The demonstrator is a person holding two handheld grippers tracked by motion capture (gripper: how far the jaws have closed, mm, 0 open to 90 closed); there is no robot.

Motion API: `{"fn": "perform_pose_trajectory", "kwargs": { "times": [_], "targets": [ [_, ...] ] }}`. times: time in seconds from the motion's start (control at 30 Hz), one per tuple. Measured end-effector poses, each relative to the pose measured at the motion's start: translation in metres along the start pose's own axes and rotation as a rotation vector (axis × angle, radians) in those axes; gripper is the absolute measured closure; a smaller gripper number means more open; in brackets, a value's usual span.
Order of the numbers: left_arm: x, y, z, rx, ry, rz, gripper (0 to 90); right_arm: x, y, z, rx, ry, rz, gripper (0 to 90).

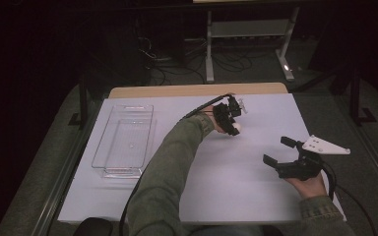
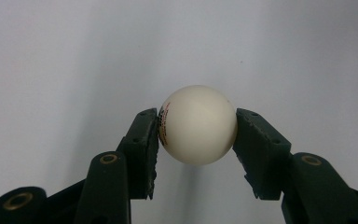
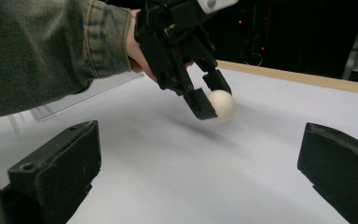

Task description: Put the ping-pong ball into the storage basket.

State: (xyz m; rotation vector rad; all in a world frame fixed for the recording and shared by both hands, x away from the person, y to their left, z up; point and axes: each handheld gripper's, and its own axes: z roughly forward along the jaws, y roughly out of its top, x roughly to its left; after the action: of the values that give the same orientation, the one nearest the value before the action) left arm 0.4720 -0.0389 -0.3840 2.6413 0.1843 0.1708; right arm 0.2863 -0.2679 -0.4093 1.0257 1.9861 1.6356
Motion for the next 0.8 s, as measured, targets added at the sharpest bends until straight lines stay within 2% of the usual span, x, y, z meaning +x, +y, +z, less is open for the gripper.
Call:
{"fn": "perform_pose_trajectory", "kwargs": {
  "times": [0.3, 0.63, 0.8],
  "targets": [
    [-0.007, 0.004, -0.020, -0.006, 0.019, 0.010, 50.7, 0.000, 0.000, 0.002, 0.002, 0.005, -0.004, 0.0],
    [-0.019, 0.010, -0.058, -0.030, 0.053, 0.028, 50.6, 0.006, 0.000, 0.006, 0.019, -0.002, -0.028, 0.0],
    [-0.024, 0.011, -0.074, -0.041, 0.062, 0.033, 50.6, 0.007, -0.001, 0.009, 0.015, 0.003, -0.010, 0.0]
  ]
}}
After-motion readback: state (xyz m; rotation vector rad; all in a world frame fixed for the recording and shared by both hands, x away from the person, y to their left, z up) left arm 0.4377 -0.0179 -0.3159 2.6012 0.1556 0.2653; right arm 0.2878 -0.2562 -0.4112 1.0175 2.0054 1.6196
